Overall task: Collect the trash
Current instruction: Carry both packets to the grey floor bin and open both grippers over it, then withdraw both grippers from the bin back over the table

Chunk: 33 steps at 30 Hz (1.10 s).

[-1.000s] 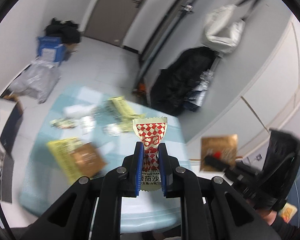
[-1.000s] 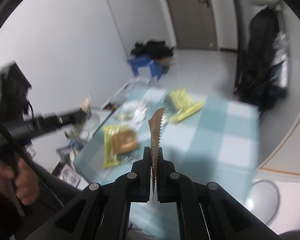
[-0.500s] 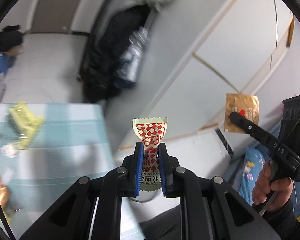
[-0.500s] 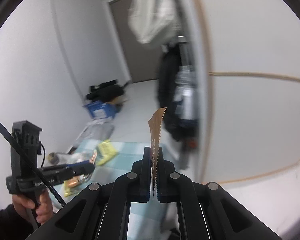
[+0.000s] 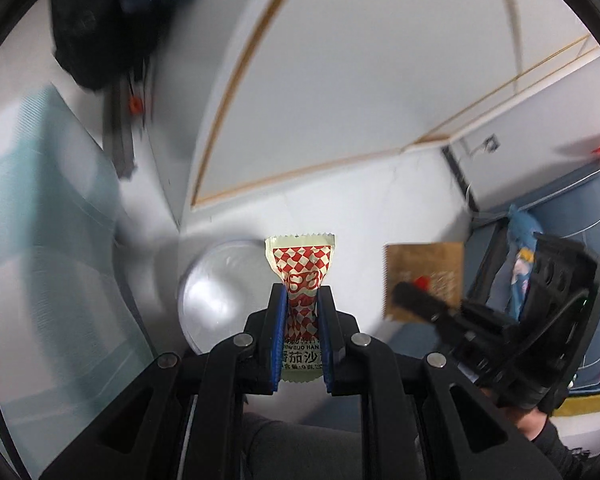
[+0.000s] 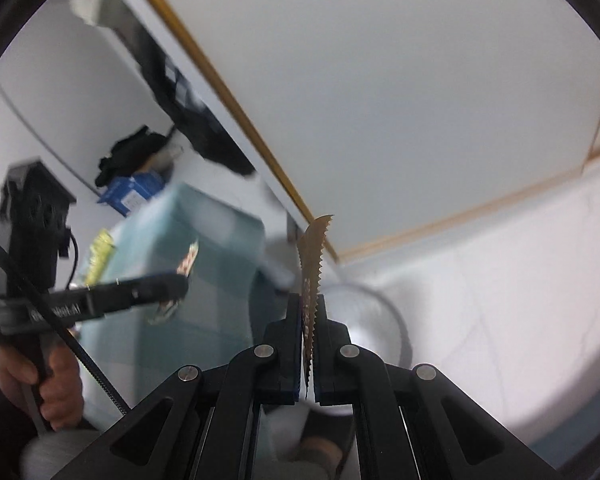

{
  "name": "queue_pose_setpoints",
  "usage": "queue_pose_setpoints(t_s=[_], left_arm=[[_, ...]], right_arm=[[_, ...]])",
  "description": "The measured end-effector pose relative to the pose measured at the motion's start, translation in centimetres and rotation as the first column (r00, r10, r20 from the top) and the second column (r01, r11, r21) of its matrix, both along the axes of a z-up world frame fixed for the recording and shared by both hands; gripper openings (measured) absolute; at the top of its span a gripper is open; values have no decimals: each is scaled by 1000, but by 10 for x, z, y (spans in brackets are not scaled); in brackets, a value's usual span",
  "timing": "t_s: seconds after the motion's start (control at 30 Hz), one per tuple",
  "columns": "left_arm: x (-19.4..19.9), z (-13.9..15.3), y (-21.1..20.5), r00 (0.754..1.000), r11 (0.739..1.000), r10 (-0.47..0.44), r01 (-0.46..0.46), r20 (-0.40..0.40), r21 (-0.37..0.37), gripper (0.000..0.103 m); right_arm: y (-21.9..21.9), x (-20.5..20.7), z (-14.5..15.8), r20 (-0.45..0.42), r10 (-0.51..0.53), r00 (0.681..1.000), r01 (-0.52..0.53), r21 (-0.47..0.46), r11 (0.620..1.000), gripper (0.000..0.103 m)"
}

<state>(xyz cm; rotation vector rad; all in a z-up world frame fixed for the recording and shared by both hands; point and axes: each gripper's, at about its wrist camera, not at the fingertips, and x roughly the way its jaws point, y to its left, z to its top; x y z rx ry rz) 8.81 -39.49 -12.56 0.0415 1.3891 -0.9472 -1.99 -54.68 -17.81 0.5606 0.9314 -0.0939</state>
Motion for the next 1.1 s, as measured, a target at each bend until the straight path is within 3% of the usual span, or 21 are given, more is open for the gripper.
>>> queue_pose_setpoints(t_s=[0.33,0.53,0.83,0.93,1.03,1.1], left_arm=[[14,-89,-34,976,983,0,40,-218,177,11],[17,-105,-42,959,972,29,38,-281,232,12],[20,-117,-50,951,954,69,25,-302,299,16],[18,-117,-52,953,951,68,27,-295,307,19],[16,-111,-53,959,955,57,28,-276,297,34],[17,-107,-54,966,956,55,22,-254,291,49]], right_arm=[[1,22,-132,-197,17,980,20,185,983,3],[5,36,-177,-266,18,964,45,229,972,4],[12,50,-196,-293,16,956,49,210,976,8],[5,38,-194,-299,5,954,61,212,975,23],[4,33,-190,-296,-15,955,78,200,977,37],[3,29,-184,-293,-26,956,83,182,980,46]])
